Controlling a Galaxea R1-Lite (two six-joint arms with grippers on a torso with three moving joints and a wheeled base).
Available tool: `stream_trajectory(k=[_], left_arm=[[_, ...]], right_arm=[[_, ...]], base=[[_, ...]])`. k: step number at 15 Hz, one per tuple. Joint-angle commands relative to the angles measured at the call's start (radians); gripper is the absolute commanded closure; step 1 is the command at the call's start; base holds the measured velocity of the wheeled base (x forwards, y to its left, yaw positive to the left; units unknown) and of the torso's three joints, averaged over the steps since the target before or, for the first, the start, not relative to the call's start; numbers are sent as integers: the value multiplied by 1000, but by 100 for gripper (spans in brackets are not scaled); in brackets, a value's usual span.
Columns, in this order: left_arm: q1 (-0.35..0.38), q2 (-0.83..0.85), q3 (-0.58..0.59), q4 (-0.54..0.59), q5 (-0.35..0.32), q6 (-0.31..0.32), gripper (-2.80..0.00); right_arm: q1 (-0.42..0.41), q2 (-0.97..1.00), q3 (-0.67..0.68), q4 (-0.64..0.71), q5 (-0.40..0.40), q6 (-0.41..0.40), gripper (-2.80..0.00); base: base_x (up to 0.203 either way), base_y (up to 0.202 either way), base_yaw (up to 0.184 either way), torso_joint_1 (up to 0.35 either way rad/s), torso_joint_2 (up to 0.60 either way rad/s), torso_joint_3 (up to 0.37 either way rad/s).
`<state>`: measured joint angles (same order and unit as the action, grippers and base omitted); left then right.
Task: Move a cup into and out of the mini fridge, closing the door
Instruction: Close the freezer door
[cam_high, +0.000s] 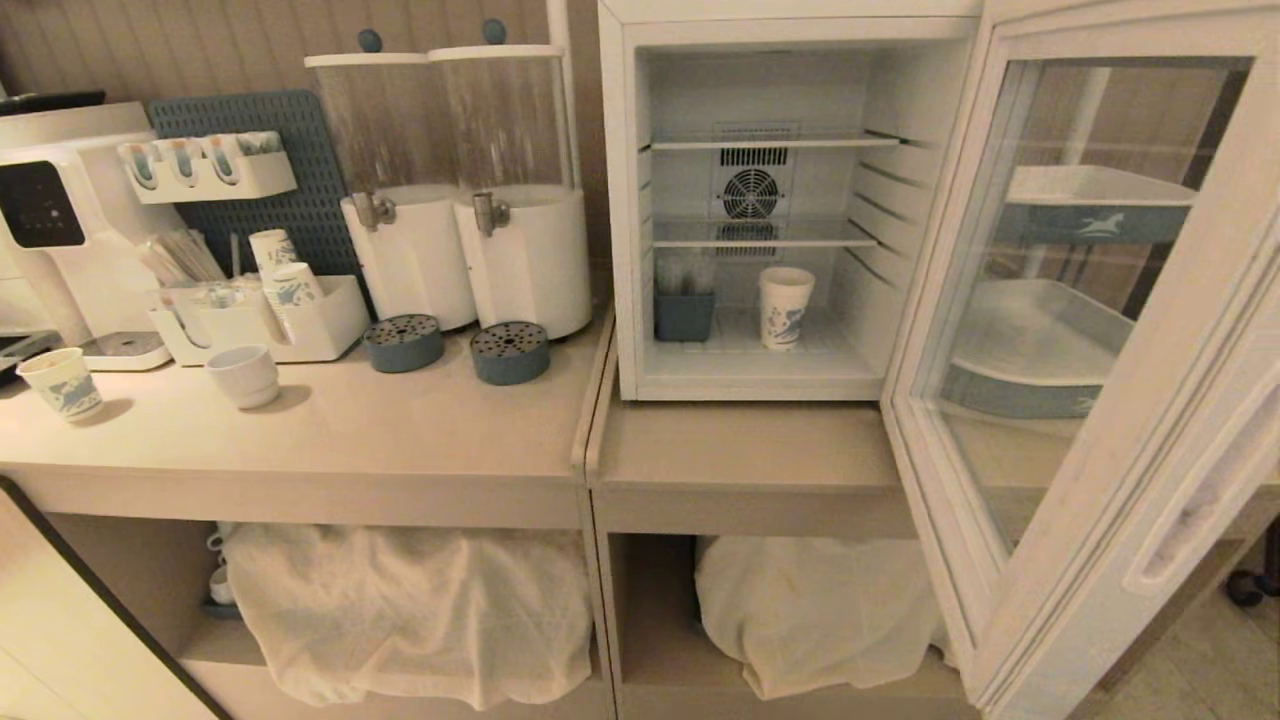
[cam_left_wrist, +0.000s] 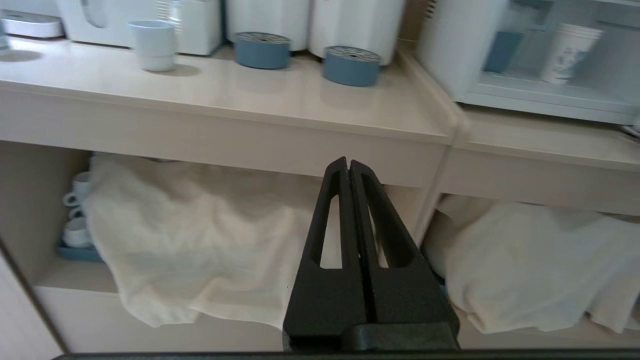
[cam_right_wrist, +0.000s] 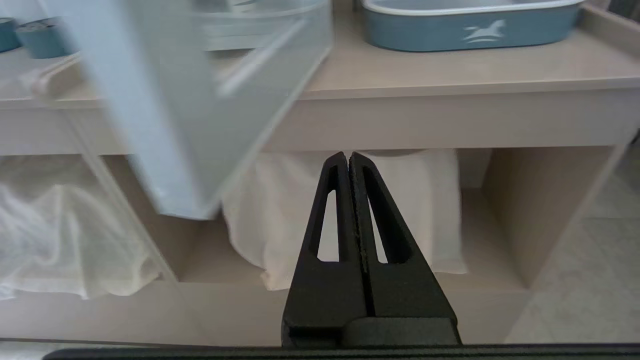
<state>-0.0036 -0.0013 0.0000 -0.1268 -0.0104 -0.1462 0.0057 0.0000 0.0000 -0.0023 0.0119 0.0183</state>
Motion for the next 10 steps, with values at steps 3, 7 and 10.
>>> stream_trajectory(k=[3, 7, 10], left_arm=[[1, -3, 40, -1, 0, -3, 0], [1, -3, 40, -2, 0, -3, 0], [1, -3, 40, -2, 0, -3, 0]], right_arm=[[0, 2, 0, 0, 0, 0, 0], [0, 2, 0, 1, 0, 0, 0], [0, 0, 0, 0, 0, 0, 0]], base=[[0, -193, -1, 3, 5, -1], [0, -139, -1, 3, 2, 4], [0, 0, 0, 0, 0, 0]])
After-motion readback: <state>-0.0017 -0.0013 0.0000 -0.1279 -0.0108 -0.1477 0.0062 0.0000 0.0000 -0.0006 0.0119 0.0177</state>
